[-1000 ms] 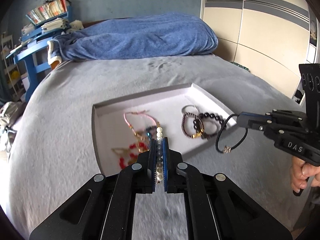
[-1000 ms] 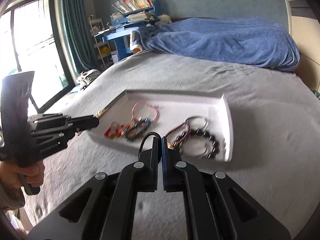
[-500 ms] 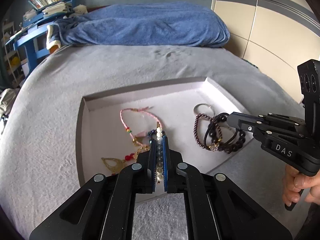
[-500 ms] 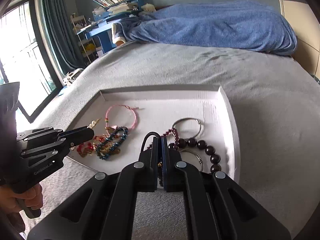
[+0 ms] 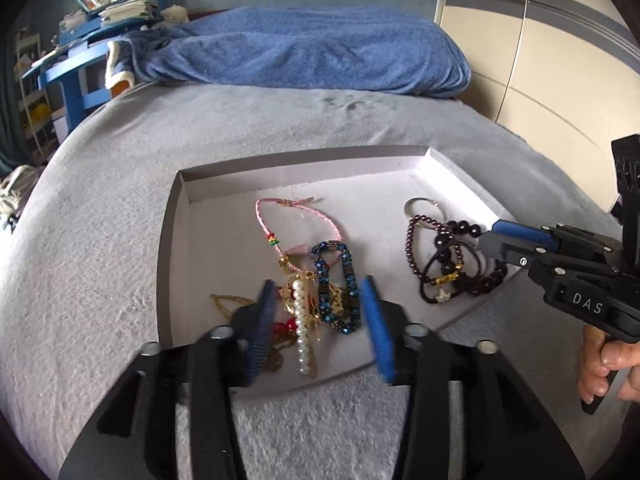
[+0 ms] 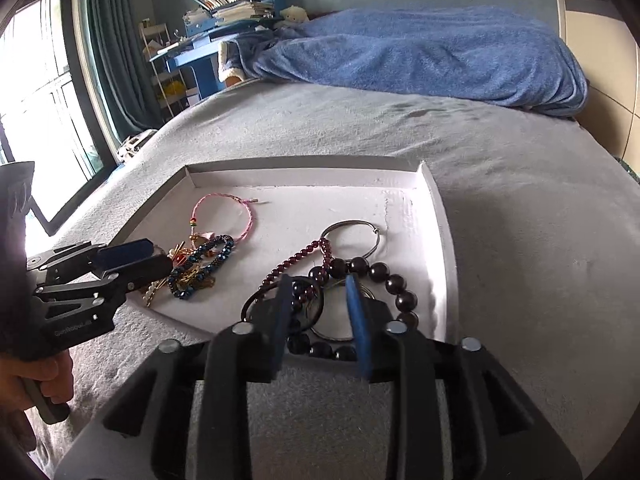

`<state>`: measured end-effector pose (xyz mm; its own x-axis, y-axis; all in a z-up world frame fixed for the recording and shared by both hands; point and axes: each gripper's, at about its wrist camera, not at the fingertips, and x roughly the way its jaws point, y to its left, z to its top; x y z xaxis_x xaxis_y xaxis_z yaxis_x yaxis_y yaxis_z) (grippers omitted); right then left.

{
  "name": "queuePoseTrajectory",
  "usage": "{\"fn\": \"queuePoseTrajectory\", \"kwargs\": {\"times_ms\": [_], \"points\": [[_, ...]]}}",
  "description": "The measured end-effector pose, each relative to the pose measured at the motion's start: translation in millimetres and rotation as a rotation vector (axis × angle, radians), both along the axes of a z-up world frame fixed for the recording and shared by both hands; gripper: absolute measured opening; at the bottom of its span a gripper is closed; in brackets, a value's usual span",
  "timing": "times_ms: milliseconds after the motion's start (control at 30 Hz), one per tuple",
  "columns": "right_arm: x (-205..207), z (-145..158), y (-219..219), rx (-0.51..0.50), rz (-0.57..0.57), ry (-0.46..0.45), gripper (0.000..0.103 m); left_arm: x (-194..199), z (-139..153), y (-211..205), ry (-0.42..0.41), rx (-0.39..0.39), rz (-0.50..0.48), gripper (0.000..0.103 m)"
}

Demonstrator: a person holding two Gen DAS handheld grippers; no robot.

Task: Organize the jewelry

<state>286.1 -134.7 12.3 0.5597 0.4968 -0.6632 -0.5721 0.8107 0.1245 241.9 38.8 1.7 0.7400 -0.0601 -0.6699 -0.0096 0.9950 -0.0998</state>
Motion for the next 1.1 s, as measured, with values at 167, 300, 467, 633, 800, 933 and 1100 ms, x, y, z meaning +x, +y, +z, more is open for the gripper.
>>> {"fn": "queuePoseTrajectory", "kwargs": {"times_ms": [167,300,467,633,800,933,1100], "points": [[-15.5,4.0,-13.0,0.042,0.008,-0.039,0.045,-19.1,6.5,-4.9,-0.052,0.024,0.004,0.069],[-29.4,7.2,-20.2,0.052,0.009,-0.079,0.059,-37.7,12.5,-8.0,-0.104,0.03,0.025,0.083],[-46.4,11.5,-29.7,0.075,0.001,-0.137,0.082,-57.9,14.1,-8.0,-0.154,0.008,0.067,0.094],[-64.2,17.2,-33.1,0.077,-0.004,-0.202,0.095,-70.6,15.4,-9.3,-0.183,0.016,0.101,0.097],[-77.9,17.6,-35.6,0.074,-0.011,-0.238,0.097,-83.8,18.5,-12.9,-0.218,0.035,0.125,0.098],[-85.0,18.1,-41.3,0.093,-0.03,-0.246,0.097,-93.1,15.8,-16.1,-0.225,0.037,0.129,0.098],[-90.4,14.5,-46.5,0.104,-0.049,-0.26,0.097,-102.1,14.1,-17.7,-0.24,0.044,0.14,0.098]]}}
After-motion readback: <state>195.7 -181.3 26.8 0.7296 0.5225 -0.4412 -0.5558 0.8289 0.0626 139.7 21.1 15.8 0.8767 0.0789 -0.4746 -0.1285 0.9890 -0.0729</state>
